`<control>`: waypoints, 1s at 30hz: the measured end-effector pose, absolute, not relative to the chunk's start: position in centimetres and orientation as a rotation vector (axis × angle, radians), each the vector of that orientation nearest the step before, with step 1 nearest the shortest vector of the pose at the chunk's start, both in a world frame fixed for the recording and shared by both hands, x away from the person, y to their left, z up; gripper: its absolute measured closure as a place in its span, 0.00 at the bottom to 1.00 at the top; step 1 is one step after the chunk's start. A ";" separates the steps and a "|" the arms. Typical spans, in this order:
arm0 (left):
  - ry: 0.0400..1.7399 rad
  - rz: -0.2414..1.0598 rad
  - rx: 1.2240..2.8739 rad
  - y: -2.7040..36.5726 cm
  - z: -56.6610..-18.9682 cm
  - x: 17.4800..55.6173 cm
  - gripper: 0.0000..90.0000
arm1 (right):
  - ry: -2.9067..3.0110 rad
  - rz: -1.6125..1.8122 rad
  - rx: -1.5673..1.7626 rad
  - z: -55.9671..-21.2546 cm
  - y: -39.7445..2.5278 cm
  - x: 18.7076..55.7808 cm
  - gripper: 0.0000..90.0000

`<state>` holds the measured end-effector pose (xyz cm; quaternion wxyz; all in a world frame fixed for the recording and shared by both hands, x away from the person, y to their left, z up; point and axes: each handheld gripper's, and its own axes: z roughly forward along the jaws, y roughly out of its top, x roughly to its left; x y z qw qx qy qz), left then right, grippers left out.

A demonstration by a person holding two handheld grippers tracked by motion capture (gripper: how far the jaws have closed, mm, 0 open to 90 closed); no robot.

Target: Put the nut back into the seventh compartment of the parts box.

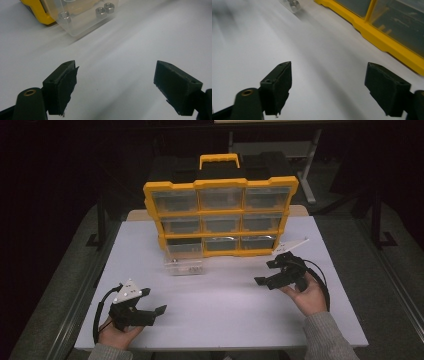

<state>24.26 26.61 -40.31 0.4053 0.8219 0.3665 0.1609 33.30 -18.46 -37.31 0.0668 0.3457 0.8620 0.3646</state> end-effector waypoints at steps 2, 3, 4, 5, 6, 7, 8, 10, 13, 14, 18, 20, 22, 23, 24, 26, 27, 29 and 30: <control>0.924 0.406 2.075 26.6 -40.3 24.3 0.20 | 2.593 1.105 1.049 -37.6 -18.8 33.0 0.22; 0.922 0.406 2.078 26.6 -40.3 24.3 0.20 | 2.586 1.110 1.057 -37.7 -19.0 32.9 0.21; 0.915 0.409 2.082 26.6 -40.3 24.3 0.20 | 2.582 1.113 1.071 -37.8 -19.2 32.8 0.21; 0.908 0.413 2.085 26.6 -40.3 24.3 0.20 | 2.577 1.113 1.073 -37.9 -19.4 32.7 0.21; 0.911 0.410 2.082 26.6 -40.3 24.3 0.20 | 2.575 1.115 1.083 -38.0 -19.6 32.6 0.20; 0.910 0.410 2.081 26.6 -40.3 24.3 0.20 | 2.566 1.119 1.086 -38.2 -19.8 32.5 0.19; 0.909 0.410 2.080 26.6 -40.3 24.3 0.20 | 2.563 1.123 1.103 -38.2 -20.1 32.3 0.19; 0.913 0.409 2.078 26.6 -40.3 24.3 0.20 | 2.550 1.134 1.116 -38.4 -20.6 32.1 0.19; 0.911 0.410 2.079 26.6 -40.3 24.3 0.20 | 2.535 1.140 1.126 -38.6 -21.2 31.7 0.19; 0.910 0.410 2.080 26.6 -40.3 24.3 0.20 | 2.531 1.141 1.127 -38.7 -21.3 31.6 0.18; 0.914 0.406 2.074 26.6 -40.3 24.3 0.20 | 2.515 1.154 1.152 -39.1 -22.1 30.9 0.18; 0.911 0.406 2.080 26.6 -40.3 24.3 0.20 | 2.508 1.158 1.147 -39.3 -22.4 30.7 0.18; 0.916 0.400 2.078 26.5 -40.3 24.2 0.20 | 2.502 1.155 1.160 -39.5 -22.7 30.4 0.17; 0.917 0.399 2.076 26.4 -40.4 24.2 0.20 | 2.498 1.155 1.159 -39.6 -22.8 30.3 0.17; 0.915 0.399 2.080 26.4 -40.4 24.2 0.20 | 2.493 1.160 1.169 -39.6 -22.9 30.2 0.17; 0.915 0.399 2.079 26.4 -40.4 24.2 0.20 | 2.484 1.165 1.160 -39.8 -23.2 30.1 0.17; 0.910 0.402 2.084 26.4 -40.4 24.2 0.20 | 2.474 1.173 1.166 -39.9 -23.3 29.9 0.17; 0.902 0.402 2.103 26.6 -40.4 24.2 0.20 | 2.465 1.176 1.169 -40.1 -23.4 29.7 0.17; 0.909 0.396 2.100 26.5 -40.5 24.2 0.20 | 2.463 1.177 1.174 -40.2 -23.5 29.6 0.17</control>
